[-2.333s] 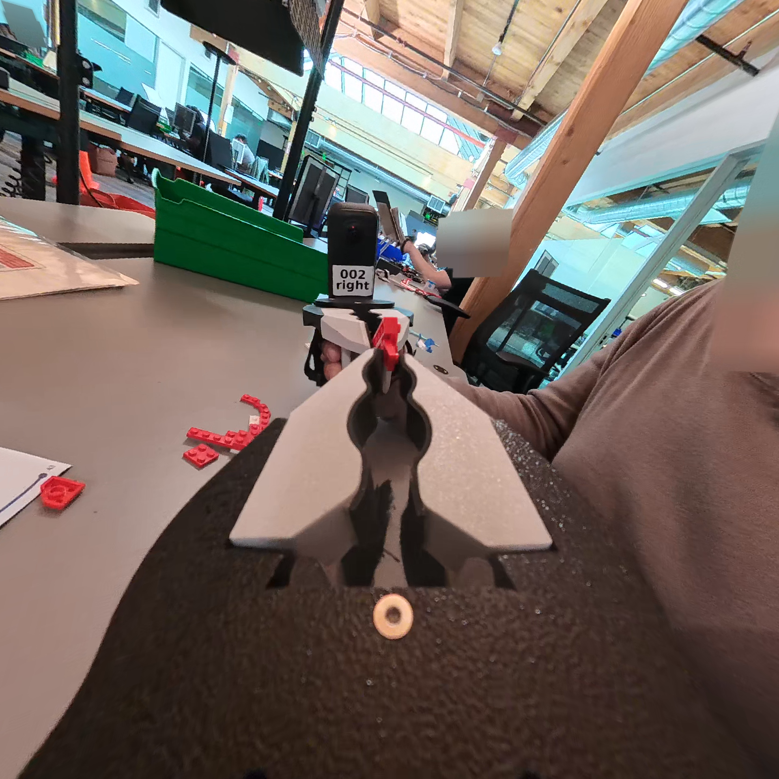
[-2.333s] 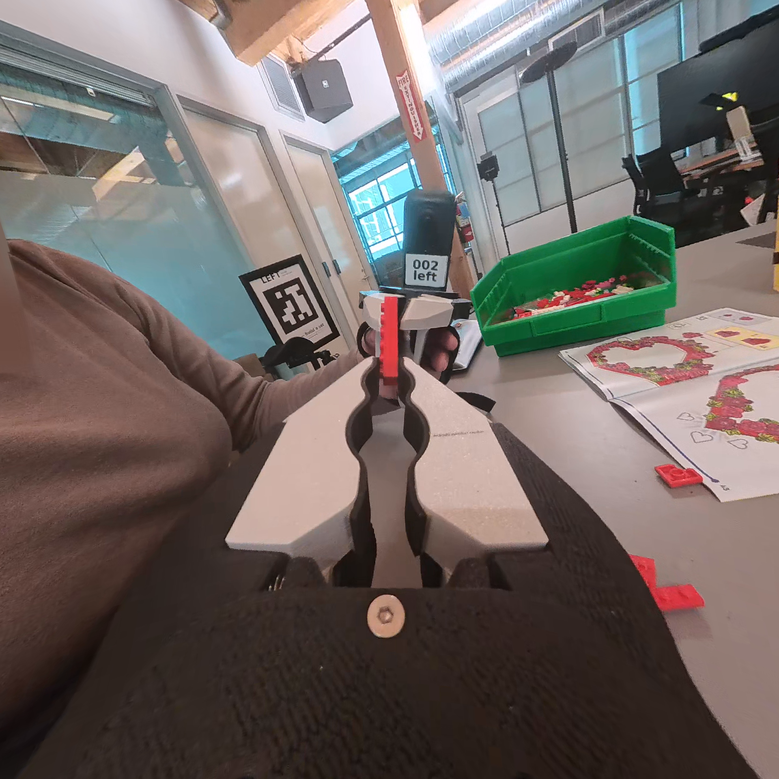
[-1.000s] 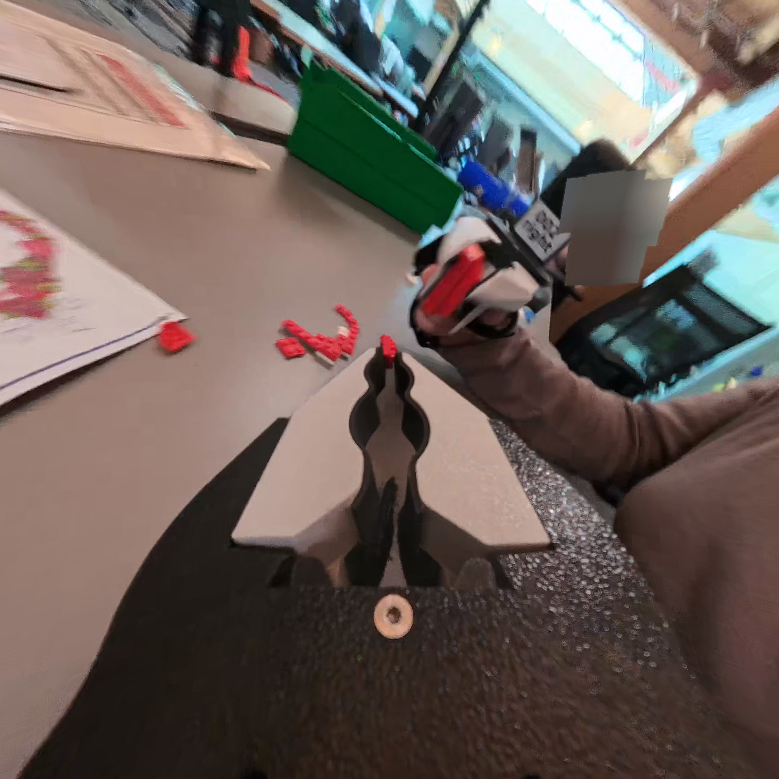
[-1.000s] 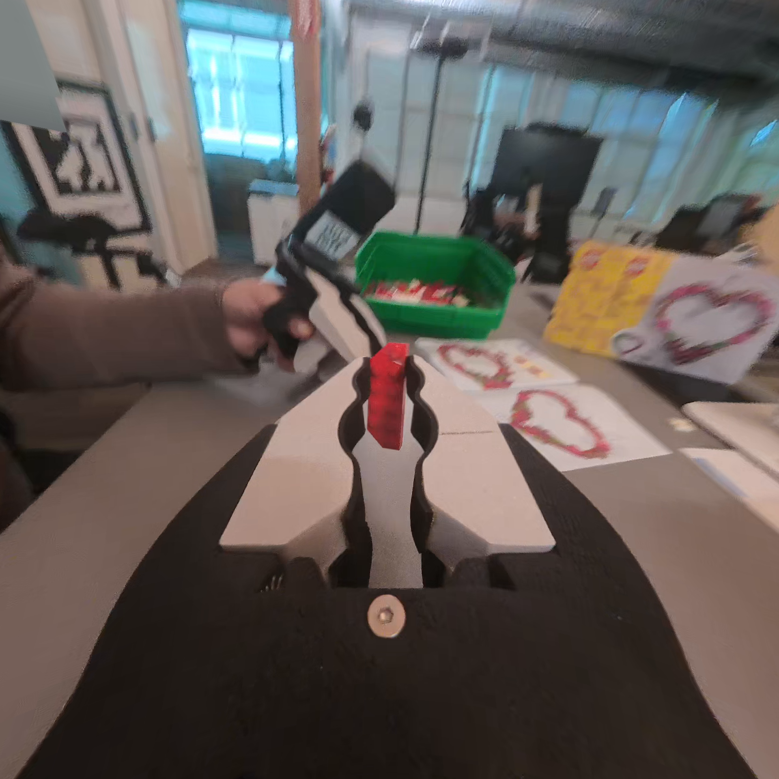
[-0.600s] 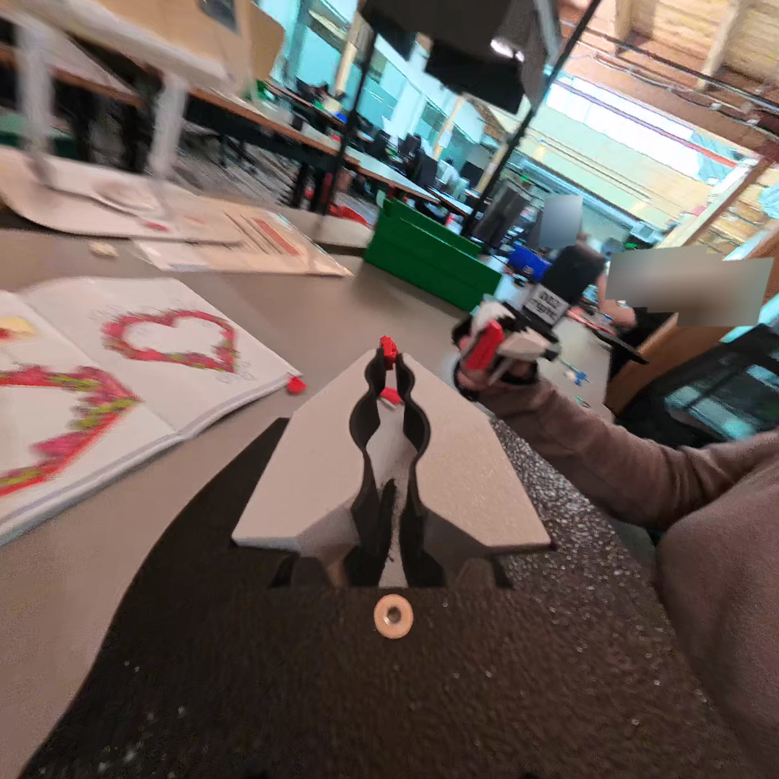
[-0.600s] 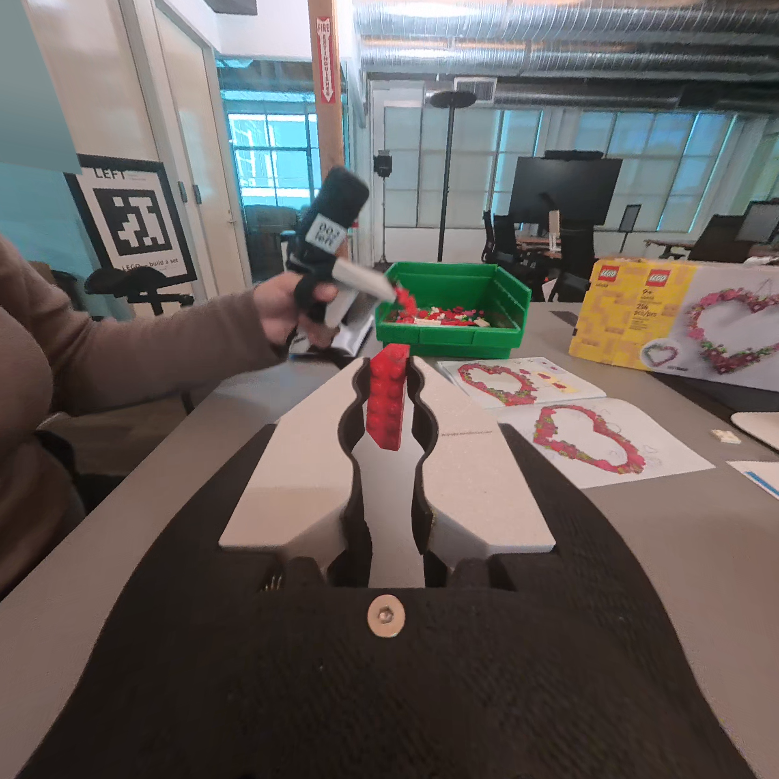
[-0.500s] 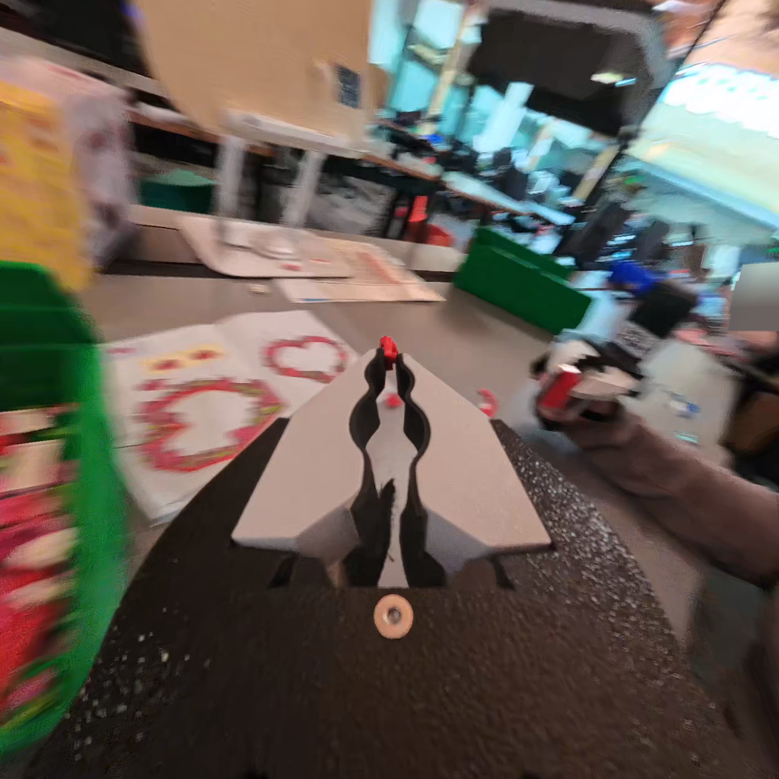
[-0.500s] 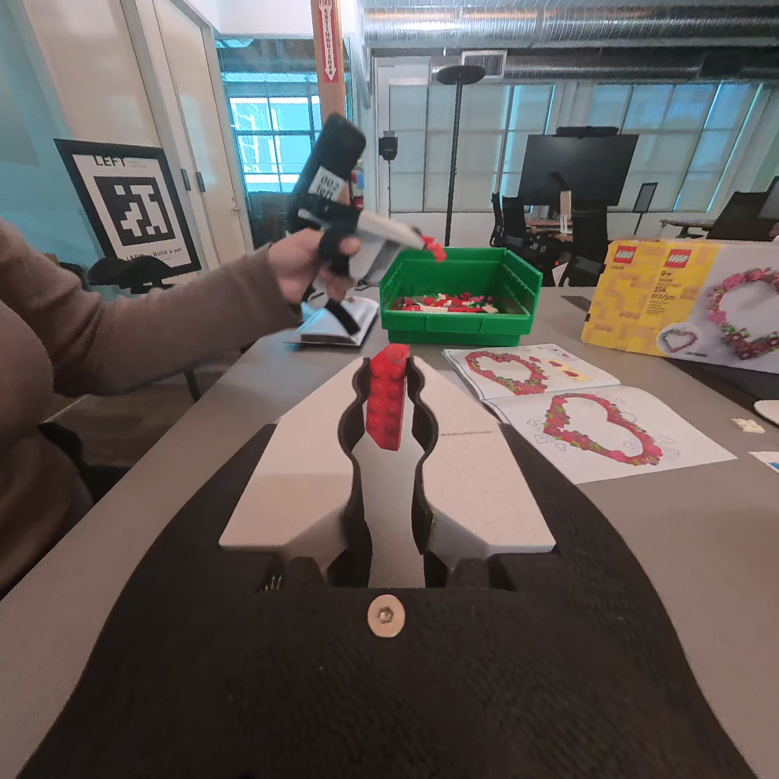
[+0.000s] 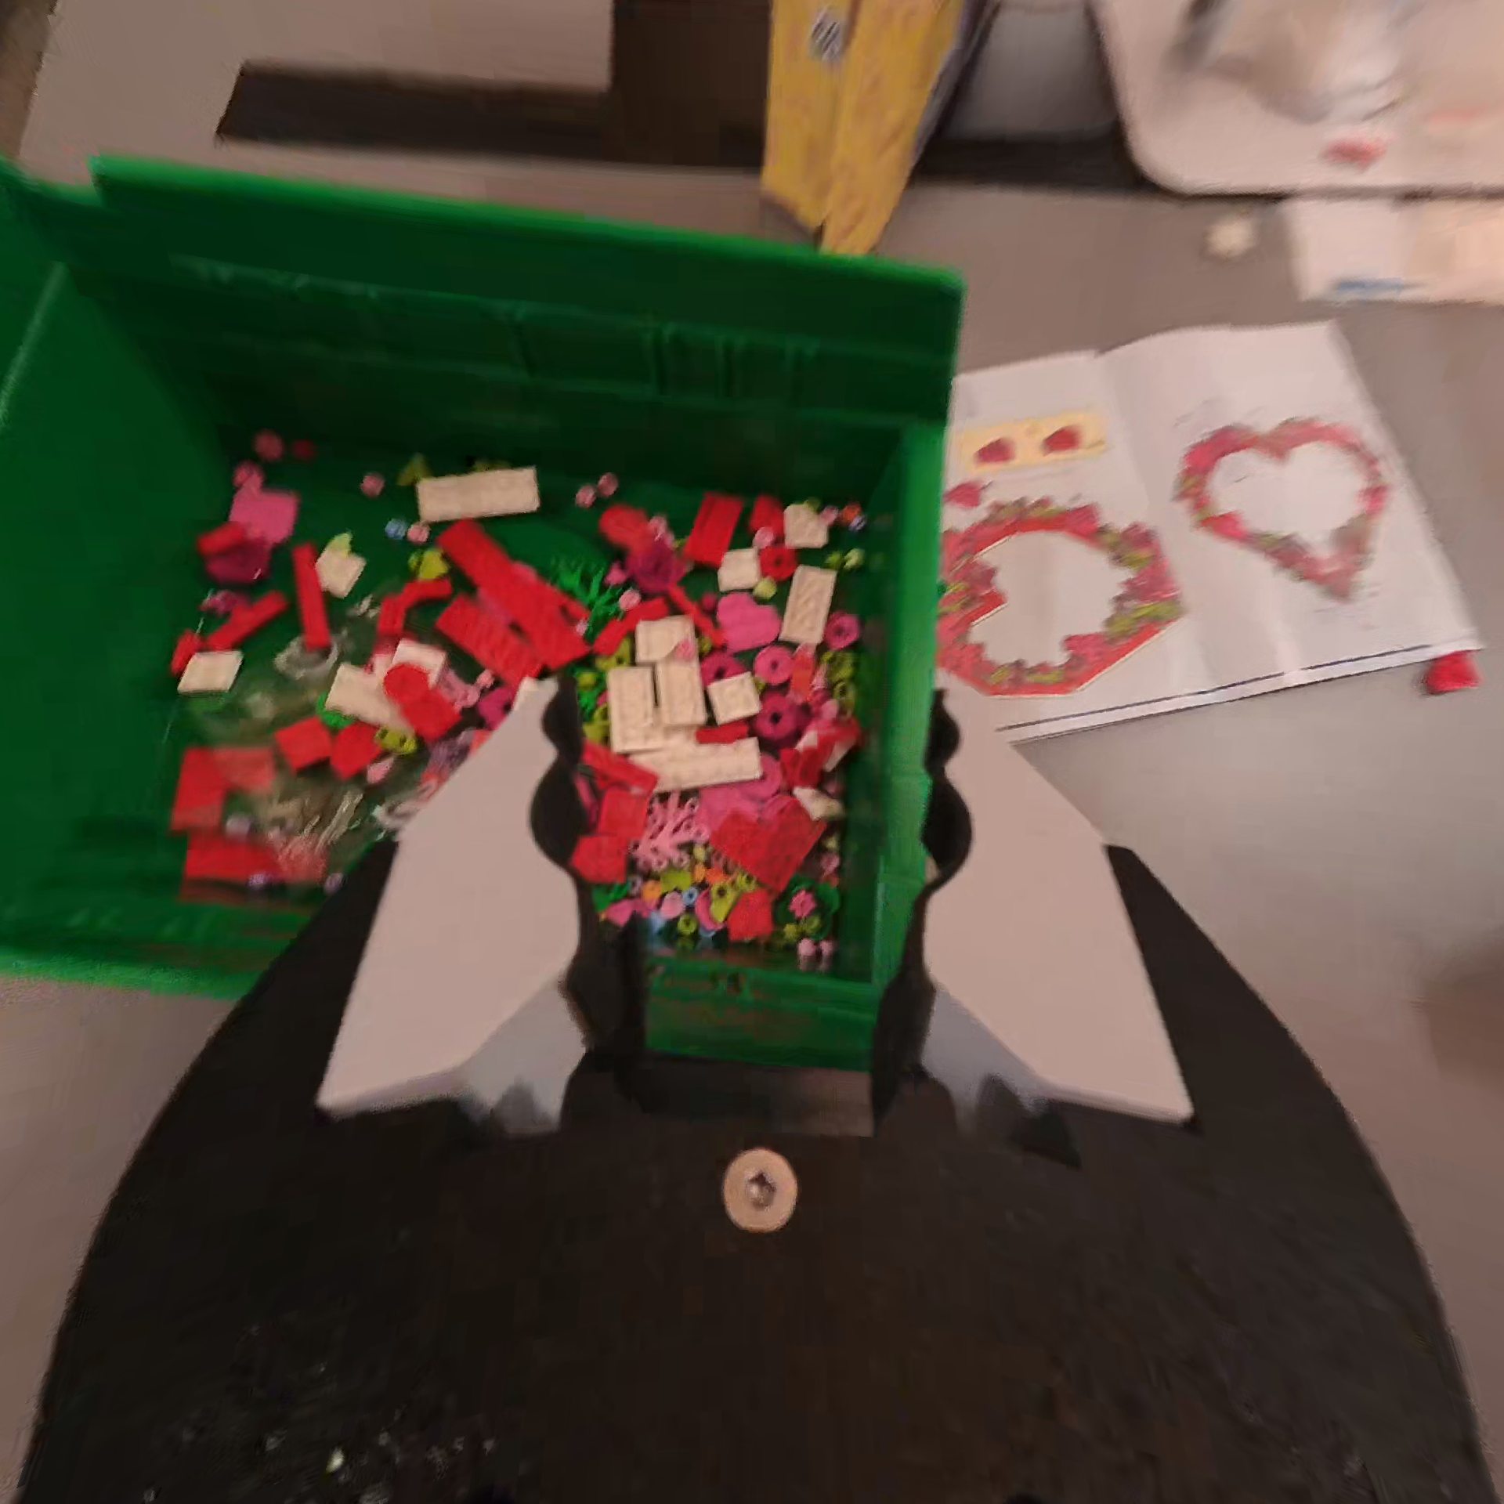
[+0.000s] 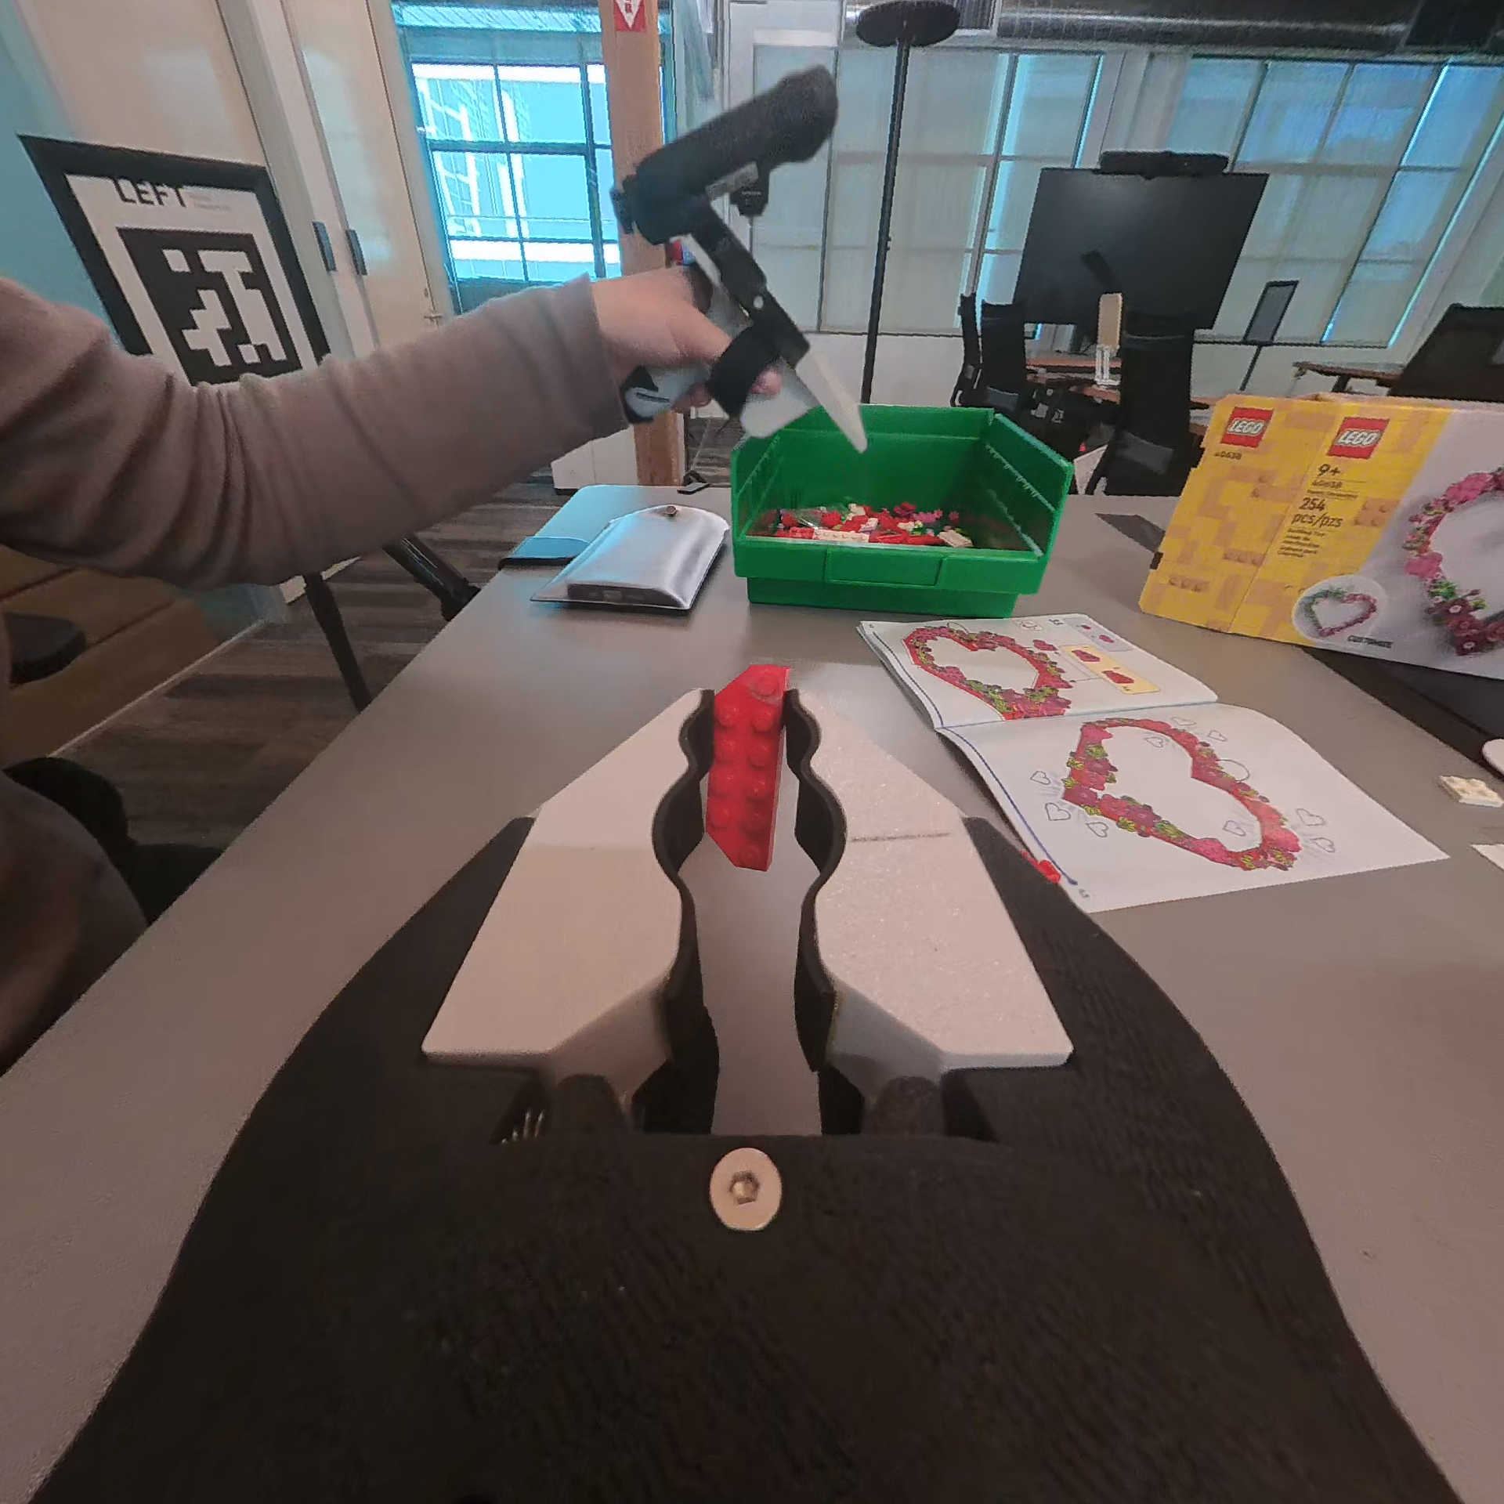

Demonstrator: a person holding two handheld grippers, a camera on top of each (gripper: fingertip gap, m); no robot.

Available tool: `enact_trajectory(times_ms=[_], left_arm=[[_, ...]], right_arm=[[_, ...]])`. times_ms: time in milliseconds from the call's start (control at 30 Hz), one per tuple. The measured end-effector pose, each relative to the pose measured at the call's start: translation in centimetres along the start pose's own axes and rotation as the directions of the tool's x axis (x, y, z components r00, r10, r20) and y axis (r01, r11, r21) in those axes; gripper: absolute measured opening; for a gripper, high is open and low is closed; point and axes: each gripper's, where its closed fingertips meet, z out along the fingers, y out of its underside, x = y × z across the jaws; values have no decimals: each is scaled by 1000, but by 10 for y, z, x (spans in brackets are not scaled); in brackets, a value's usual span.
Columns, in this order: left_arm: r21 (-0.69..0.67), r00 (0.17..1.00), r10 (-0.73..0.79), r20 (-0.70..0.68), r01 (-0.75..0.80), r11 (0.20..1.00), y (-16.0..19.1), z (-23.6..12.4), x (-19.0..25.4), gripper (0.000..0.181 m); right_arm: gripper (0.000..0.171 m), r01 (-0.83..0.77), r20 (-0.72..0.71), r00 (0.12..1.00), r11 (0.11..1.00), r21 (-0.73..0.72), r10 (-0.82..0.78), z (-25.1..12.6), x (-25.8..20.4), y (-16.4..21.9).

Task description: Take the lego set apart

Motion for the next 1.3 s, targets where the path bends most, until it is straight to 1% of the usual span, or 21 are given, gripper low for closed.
enact_trajectory(times_ms=[33,67,100,133,167,200,233,300,333,367,433,500,567,667,767,900,933,1000,1133,1200,1300], left_arm=[[-28,999,-4,36,5,1000,5,3,-2,97],[-39,999,-4,53,6,999,8,4,1,106],[-34,998,0,61,2,999,9,3,9,108],[-8,999,20,28,-20,1000,7,1,27,99],[36,997,53,-63,-51,998,4,-2,59,90],[92,975,98,-198,-81,992,3,-7,101,80],[150,920,155,-360,-107,983,5,-17,149,70],[226,743,244,-624,-127,966,19,-40,233,51],[258,662,290,-691,-149,955,28,-49,263,45],[313,608,356,-709,-181,932,35,-55,285,41],[446,554,499,-667,-240,862,46,-61,315,35],[502,514,547,-661,-239,831,54,-66,337,33],[466,434,489,-757,-167,869,62,-75,359,37],[398,335,383,-861,-26,917,58,-86,376,38],[369,275,340,-899,59,928,52,-92,383,25],[348,254,312,-916,115,930,43,-91,385,16],[354,243,317,-917,124,927,42,-93,385,10],[375,264,335,-904,118,919,40,-92,385,7],[444,384,394,-835,49,894,38,-79,381,6],[453,482,384,-788,30,891,34,-66,373,5],[465,620,360,-697,9,885,27,-45,355,5]], right_arm=[[15,14,-8,1000,1000,0,-14,0,0,0],[16,33,-15,999,999,1,-33,0,0,-1],[16,54,-21,998,999,7,-53,0,-1,-3],[15,71,-22,997,997,18,-71,0,-2,-5],[16,86,-17,996,996,35,-86,0,-5,-8],[15,99,-9,995,994,54,-99,0,-8,-12],[15,108,1,994,991,74,-108,-1,-10,-15],[15,100,39,994,988,116,-105,-1,-17,-21],[16,69,66,995,987,145,-79,-2,-20,-24],[15,8,105,994,983,183,-27,-3,-23,-30],[16,-187,230,965,948,258,128,-9,-26,-43],[15,-356,342,908,879,319,244,-16,-24,-56],[16,-441,410,866,823,358,286,-23,-22,-64],[15,-491,458,838,778,392,298,-30,-21,-70],[15,-529,498,811,746,403,306,-35,-20,-74],[15,-541,512,800,745,389,313,-33,-22,-73],[15,-536,508,803,752,385,312,-32,-22,-72],[15,-527,497,809,762,376,315,-30,-23,-70],[15,-486,401,850,800,351,341,-23,-14,-61],[16,-414,267,904,842,346,335,-19,-2,-53],[21,-260,38,965,919,297,261,-16,14,-41]])
